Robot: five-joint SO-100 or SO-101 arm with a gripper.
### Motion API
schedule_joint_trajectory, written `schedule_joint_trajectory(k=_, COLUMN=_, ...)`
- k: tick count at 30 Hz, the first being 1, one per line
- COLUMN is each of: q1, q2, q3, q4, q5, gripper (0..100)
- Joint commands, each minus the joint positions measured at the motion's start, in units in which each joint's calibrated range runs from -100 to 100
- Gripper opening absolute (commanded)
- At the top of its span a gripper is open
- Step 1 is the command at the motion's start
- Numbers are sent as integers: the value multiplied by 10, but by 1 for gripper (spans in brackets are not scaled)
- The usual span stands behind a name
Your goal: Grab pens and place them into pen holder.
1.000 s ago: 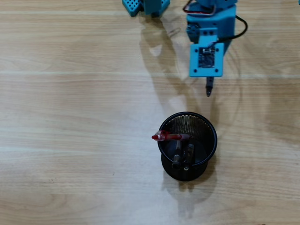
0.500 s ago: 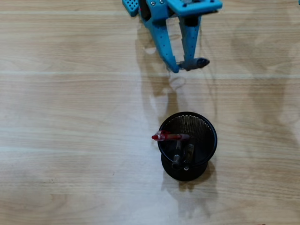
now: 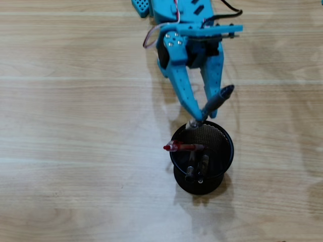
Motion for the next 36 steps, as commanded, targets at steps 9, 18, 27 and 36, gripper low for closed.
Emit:
schedule_joint_trajectory(k=9, q1=-3, q2=-34, q3=175, q4=-253, q5=-14, gripper=2)
schedule_joint_trajectory(k=18, q1=-5, q2=-34, q3=176, q4=-251, q5=-14, gripper=14)
schedule_joint_trajectory(k=27, q1=-5, q2=-43, q3=178, q4=-244, q5=-10, gripper=14)
schedule_joint_trajectory(k=36, q1=-14, q2=-79, q3=215, q4=-243, q5=13, gripper=3)
